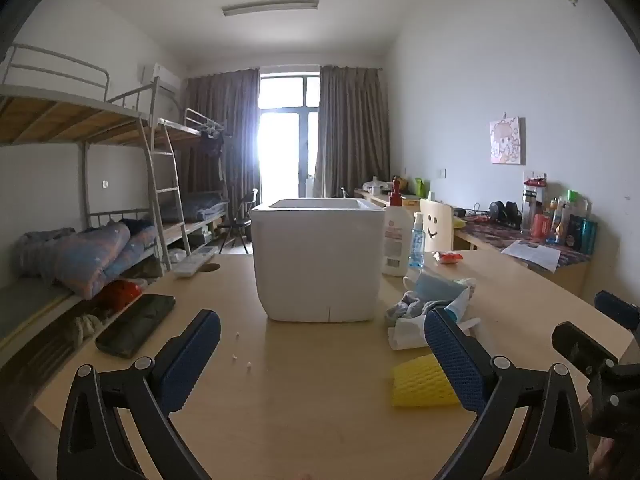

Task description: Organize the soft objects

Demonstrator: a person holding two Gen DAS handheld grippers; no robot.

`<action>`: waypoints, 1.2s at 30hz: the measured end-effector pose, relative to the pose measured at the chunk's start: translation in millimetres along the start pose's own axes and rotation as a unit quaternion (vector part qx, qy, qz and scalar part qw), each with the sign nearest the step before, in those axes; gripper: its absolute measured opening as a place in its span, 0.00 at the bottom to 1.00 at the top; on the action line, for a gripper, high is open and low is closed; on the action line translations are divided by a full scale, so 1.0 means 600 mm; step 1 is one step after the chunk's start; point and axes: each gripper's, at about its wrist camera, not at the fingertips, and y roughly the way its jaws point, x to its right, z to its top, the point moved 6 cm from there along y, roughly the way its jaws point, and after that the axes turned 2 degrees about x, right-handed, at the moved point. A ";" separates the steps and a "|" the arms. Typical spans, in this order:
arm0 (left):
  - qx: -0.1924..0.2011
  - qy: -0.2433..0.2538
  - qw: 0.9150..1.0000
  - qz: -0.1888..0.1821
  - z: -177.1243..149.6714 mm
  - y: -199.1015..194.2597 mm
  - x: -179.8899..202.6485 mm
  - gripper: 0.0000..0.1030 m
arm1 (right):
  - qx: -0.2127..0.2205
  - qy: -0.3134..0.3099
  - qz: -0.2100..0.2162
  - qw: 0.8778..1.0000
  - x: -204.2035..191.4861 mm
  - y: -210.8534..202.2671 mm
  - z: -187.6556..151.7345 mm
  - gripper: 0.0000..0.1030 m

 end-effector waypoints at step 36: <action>0.010 -0.011 1.000 0.002 0.000 -0.002 -0.016 0.99 | 0.026 0.008 -0.017 0.999 0.012 -0.009 0.010 1.00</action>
